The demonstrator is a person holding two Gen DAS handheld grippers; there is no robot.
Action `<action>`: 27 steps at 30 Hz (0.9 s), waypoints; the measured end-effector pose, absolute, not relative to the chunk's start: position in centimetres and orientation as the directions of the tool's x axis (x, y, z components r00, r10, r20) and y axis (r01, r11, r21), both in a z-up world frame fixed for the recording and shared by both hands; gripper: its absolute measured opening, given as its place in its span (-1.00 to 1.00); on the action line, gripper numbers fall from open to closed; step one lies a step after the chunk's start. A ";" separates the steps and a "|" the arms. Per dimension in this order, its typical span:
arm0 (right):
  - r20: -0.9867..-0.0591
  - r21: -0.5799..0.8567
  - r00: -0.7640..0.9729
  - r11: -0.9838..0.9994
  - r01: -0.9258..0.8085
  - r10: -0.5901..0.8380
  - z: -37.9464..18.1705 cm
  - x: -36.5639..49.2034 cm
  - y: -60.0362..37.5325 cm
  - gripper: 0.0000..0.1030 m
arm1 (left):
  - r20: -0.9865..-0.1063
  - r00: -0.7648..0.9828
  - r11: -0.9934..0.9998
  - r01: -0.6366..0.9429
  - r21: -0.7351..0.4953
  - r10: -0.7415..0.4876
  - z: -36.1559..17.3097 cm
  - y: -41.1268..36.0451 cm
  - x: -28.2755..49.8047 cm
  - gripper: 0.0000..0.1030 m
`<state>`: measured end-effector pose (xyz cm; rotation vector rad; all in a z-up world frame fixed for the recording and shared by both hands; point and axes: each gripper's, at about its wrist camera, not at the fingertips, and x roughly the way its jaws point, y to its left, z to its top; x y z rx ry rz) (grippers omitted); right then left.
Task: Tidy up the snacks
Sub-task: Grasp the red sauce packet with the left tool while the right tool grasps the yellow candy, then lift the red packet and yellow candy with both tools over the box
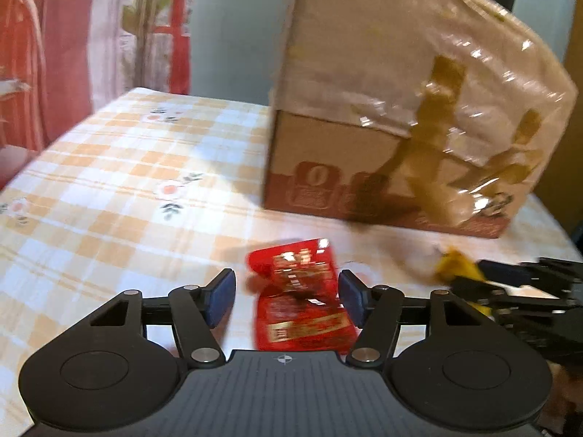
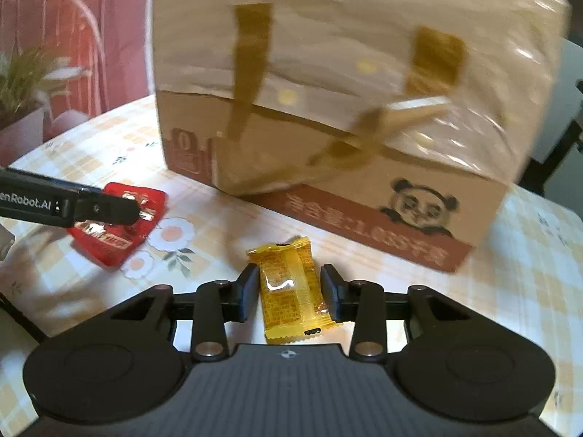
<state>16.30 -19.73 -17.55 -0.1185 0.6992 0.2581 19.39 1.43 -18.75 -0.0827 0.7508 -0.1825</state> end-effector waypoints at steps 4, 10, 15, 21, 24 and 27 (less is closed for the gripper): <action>-0.635 -0.010 0.746 0.964 -0.267 0.200 -17.6 16.0 -20.2 -0.24 | -0.676 0.711 0.981 0.120 -0.152 -0.192 -18.6 1.9 19.5 0.26; -0.631 0.024 0.742 0.962 -0.272 0.226 -17.6 16.1 -20.5 -0.24 | -0.675 0.726 0.989 0.137 -0.050 -0.135 -18.9 0.2 19.4 0.37; -0.625 0.059 0.740 0.961 -0.270 0.246 -17.6 16.0 -21.1 -0.24 | -0.687 0.719 0.989 0.145 0.001 -0.104 -18.8 -0.9 19.8 0.40; -0.621 0.081 0.739 0.960 -0.269 0.260 -17.6 16.0 -21.3 -0.24 | -0.703 0.704 0.989 0.147 0.007 -0.100 -18.4 -1.6 20.1 0.36; -0.621 0.089 0.738 0.959 -0.270 0.265 -17.5 16.0 -21.5 -0.24 | -0.695 0.706 0.984 0.179 -0.007 -0.134 -18.3 -2.0 19.6 0.21; -0.620 0.098 0.737 0.959 -0.268 0.269 -17.5 16.0 -21.6 -0.24 | -0.677 0.712 0.974 0.223 -0.034 -0.186 -17.8 -2.3 19.1 -0.40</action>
